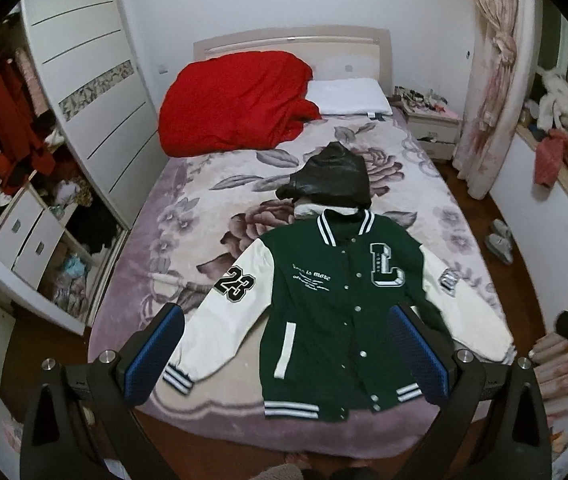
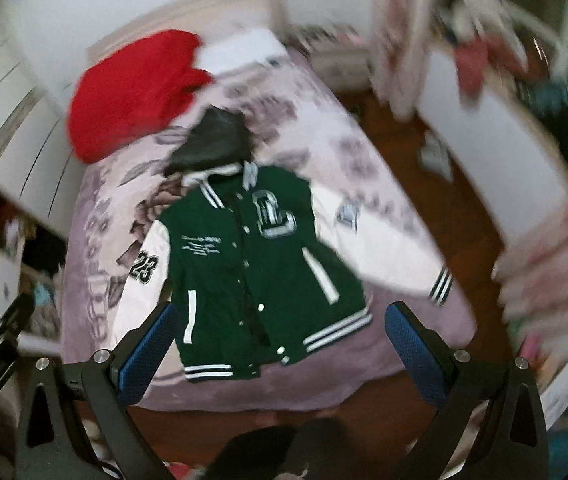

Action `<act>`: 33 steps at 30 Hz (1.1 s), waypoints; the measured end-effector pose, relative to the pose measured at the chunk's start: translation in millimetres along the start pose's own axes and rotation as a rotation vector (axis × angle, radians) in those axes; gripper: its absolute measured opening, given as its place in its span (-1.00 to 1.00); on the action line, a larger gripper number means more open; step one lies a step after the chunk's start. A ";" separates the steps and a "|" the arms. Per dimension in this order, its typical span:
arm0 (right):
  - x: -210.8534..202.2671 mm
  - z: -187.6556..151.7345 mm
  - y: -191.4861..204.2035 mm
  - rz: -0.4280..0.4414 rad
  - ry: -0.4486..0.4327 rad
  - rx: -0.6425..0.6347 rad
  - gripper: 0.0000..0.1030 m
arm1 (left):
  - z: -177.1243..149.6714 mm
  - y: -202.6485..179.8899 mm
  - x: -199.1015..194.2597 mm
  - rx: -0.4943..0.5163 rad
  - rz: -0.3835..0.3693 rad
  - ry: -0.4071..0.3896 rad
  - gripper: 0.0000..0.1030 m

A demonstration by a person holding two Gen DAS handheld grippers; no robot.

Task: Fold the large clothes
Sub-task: 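Reach the right tool to the white sleeve cuff and grasp it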

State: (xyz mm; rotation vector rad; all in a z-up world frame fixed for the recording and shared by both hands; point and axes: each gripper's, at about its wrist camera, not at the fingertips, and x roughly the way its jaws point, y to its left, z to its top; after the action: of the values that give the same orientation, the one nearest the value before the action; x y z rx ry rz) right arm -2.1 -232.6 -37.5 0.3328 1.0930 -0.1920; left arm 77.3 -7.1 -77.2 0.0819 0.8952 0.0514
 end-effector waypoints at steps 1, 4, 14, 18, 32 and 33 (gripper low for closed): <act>19.4 -0.4 -14.2 -0.001 0.018 0.045 0.98 | -3.4 -2.9 19.8 0.004 0.004 -0.003 1.00; 84.3 -4.4 -66.1 -0.027 0.064 0.174 0.37 | -14.2 -11.7 78.6 0.015 0.015 0.047 1.00; 315.1 -67.5 -309.9 0.009 0.189 0.782 0.62 | -61.7 -77.7 243.0 0.033 0.140 0.235 1.00; 425.1 -102.5 -400.4 0.067 0.222 1.015 0.62 | -91.6 -119.6 306.9 0.042 0.179 0.327 1.00; 517.5 -76.4 -473.2 0.193 -0.083 1.283 -0.65 | -106.7 -217.9 416.2 0.130 0.163 0.416 1.00; 511.4 -67.1 -476.2 0.188 -0.103 1.273 -0.67 | -104.6 -221.5 419.1 0.145 0.158 0.414 1.00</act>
State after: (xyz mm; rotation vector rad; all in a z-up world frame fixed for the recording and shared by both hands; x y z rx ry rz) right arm 22.4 -648.1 -602.8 1.5318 0.7041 -0.7233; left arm 259.7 -189.4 -488.6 0.2851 1.3046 0.1548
